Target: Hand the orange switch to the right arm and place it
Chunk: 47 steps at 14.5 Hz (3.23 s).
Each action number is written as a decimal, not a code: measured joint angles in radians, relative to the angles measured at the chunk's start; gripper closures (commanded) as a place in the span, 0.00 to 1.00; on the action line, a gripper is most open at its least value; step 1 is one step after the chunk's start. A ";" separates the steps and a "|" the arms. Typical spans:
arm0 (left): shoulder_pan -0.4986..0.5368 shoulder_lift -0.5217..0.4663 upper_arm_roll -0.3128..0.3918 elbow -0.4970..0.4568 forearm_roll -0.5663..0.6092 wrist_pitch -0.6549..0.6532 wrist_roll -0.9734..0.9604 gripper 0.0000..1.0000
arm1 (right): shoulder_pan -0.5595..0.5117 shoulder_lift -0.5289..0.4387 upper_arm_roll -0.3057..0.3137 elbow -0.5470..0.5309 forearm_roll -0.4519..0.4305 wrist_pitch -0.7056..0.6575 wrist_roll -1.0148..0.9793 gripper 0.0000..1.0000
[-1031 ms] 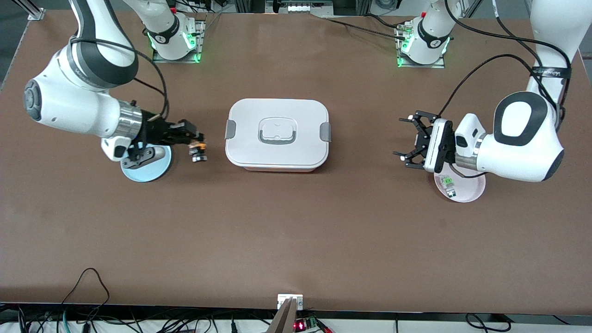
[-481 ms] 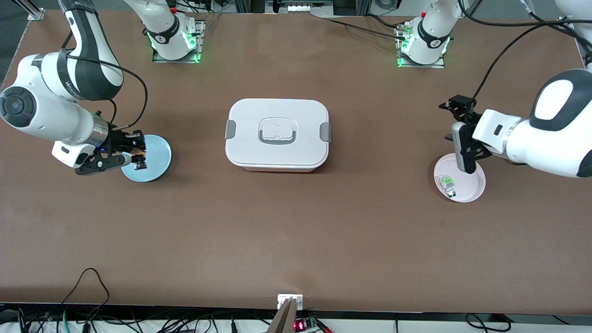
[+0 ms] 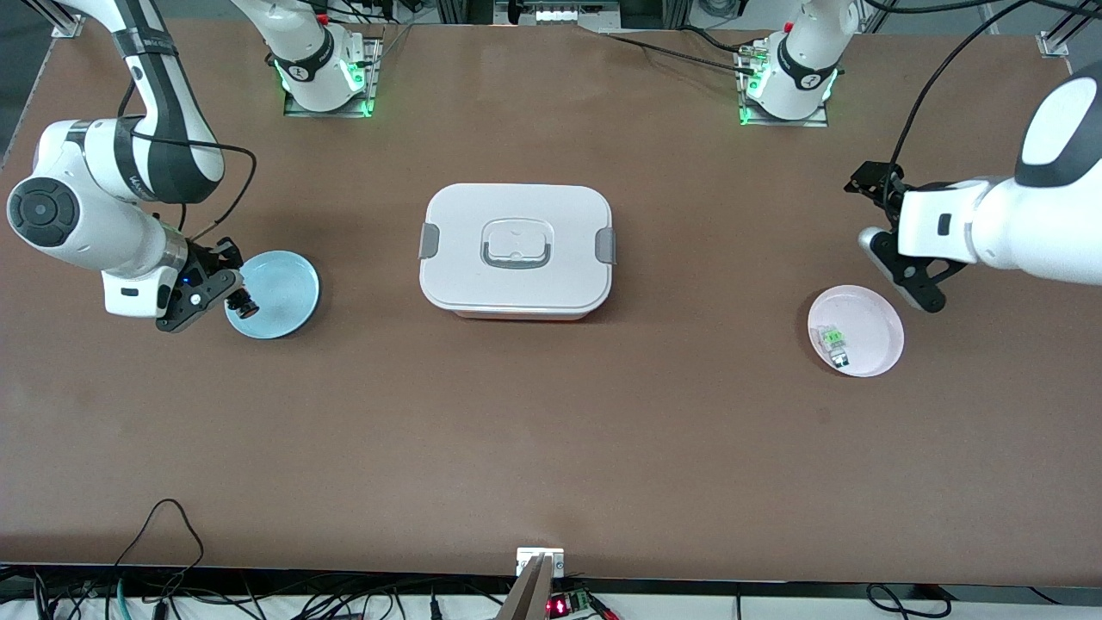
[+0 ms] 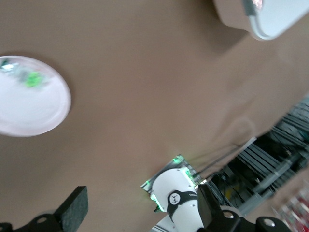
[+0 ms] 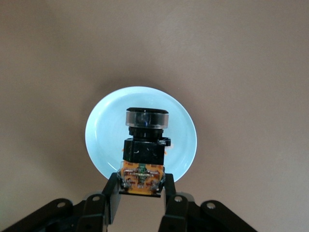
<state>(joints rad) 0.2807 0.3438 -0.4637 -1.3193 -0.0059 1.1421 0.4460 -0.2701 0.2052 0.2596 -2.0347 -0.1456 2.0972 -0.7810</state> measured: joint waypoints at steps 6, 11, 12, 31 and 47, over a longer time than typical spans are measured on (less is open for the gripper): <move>-0.233 -0.221 0.334 -0.207 0.005 0.318 -0.235 0.00 | -0.012 0.000 0.000 -0.112 0.000 0.122 -0.281 0.89; -0.334 -0.325 0.464 -0.351 0.005 0.471 -0.356 0.00 | -0.055 0.021 0.000 -0.188 0.000 0.233 -0.372 0.89; -0.338 -0.328 0.471 -0.351 0.005 0.471 -0.359 0.00 | -0.063 0.032 0.000 -0.192 0.000 0.249 -0.386 0.89; -0.349 -0.302 0.474 -0.305 0.008 0.459 -0.407 0.00 | -0.092 0.149 -0.015 -0.196 0.007 0.365 -0.633 0.00; -0.355 -0.299 0.472 -0.299 0.009 0.455 -0.413 0.00 | 0.096 0.035 0.000 0.345 0.180 -0.199 0.207 0.00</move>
<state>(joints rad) -0.0739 0.0444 0.0084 -1.6182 0.0036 1.5973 0.0332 -0.1736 0.2405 0.2592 -1.6898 0.0347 1.8982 -0.5745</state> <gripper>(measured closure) 0.000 0.000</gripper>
